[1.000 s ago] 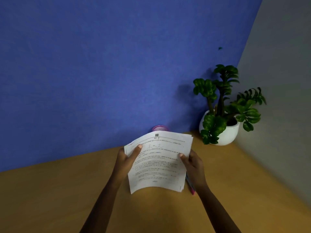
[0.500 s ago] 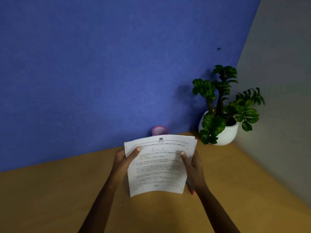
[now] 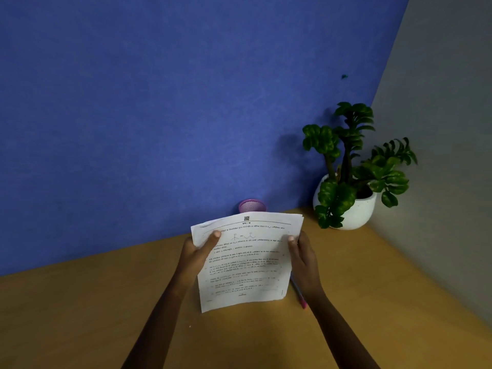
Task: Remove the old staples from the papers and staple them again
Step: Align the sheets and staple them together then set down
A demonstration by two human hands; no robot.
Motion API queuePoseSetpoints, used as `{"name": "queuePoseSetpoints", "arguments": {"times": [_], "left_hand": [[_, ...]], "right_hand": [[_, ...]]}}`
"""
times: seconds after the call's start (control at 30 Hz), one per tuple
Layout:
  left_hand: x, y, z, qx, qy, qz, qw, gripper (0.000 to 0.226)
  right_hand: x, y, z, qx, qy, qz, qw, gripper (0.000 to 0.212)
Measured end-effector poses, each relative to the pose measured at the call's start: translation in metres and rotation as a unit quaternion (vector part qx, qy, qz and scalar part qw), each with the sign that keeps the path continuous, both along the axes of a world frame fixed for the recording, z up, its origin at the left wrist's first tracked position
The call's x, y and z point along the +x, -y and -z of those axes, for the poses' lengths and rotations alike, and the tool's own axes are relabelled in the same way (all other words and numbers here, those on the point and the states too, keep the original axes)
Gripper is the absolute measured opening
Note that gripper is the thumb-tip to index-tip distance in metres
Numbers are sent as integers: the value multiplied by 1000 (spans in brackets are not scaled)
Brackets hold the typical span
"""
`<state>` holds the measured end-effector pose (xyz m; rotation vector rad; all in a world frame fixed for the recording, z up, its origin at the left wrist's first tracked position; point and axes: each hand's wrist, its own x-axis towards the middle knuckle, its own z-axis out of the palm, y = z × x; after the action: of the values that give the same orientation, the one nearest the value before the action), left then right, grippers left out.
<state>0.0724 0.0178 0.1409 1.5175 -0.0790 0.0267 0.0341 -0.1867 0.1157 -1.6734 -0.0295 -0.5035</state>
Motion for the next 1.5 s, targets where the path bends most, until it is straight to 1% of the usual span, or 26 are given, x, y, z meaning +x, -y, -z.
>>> {"name": "queuePoseSetpoints", "arguments": {"times": [0.03,0.1,0.2,0.23,0.3,0.37,0.47,0.5,0.57,0.6,0.67,0.77,0.83,0.9,0.93,1.03,1.2,1.27,1.33,1.37,1.43,1.5], "left_hand": [[0,0,1,-2,-3,10,1000,7],[0,1,3,-4,-15,24,1000,14],[0,-1,3,-16,-17,16,1000,30],[-1,-3,2,-22,-3,0,1000,31],[-1,-5,1,-39,37,-39,998,25],[1,-6,-2,-49,67,-76,994,21],[3,-5,-4,-58,95,-99,989,22],[4,-5,-3,-54,117,-107,986,20],[4,-7,-2,-14,180,-116,977,19],[4,-9,0,11,205,-116,972,25],[4,-11,1,41,219,-108,969,33],[5,-12,3,55,213,-119,968,31],[7,-13,5,33,202,-120,971,27],[8,-13,9,1,166,-93,982,24],[8,-12,11,-6,140,-73,987,21],[6,-13,19,23,75,-29,996,17],[4,-13,30,29,8,16,999,13],[4,-11,33,28,6,12,1000,13],[4,-10,33,24,11,-14,1000,13],[4,-10,33,17,13,-27,999,14],[5,-11,32,0,14,-47,999,14],[6,-12,33,-14,9,-60,998,15]], "right_hand": [[-1,-2,0,-10,-1,-14,1000,20],[0,-3,-1,-33,2,-22,999,26],[2,-2,-4,-38,17,3,999,22],[2,-1,-4,-28,21,12,999,23],[3,2,-3,-16,17,29,999,30],[4,5,-1,-25,13,37,999,29],[6,6,1,-43,14,45,998,31],[6,5,2,-43,13,46,998,31],[5,4,3,-31,11,49,998,31],[5,4,3,-24,12,52,998,31],[5,6,3,-21,16,64,998,31],[6,7,2,-31,19,74,997,37],[6,6,1,-29,23,78,996,44],[6,5,-1,-25,40,80,996,48],[6,5,-3,-22,48,80,995,48],[8,6,-5,-7,68,74,995,48],[10,7,-5,27,67,56,996,42],[10,10,-1,38,41,41,998,36],[10,14,5,24,-12,33,999,32],[11,17,10,-2,-43,41,998,31],[13,26,23,-89,-123,69,986,30],[15,34,39,-175,-227,74,955,31]]}}
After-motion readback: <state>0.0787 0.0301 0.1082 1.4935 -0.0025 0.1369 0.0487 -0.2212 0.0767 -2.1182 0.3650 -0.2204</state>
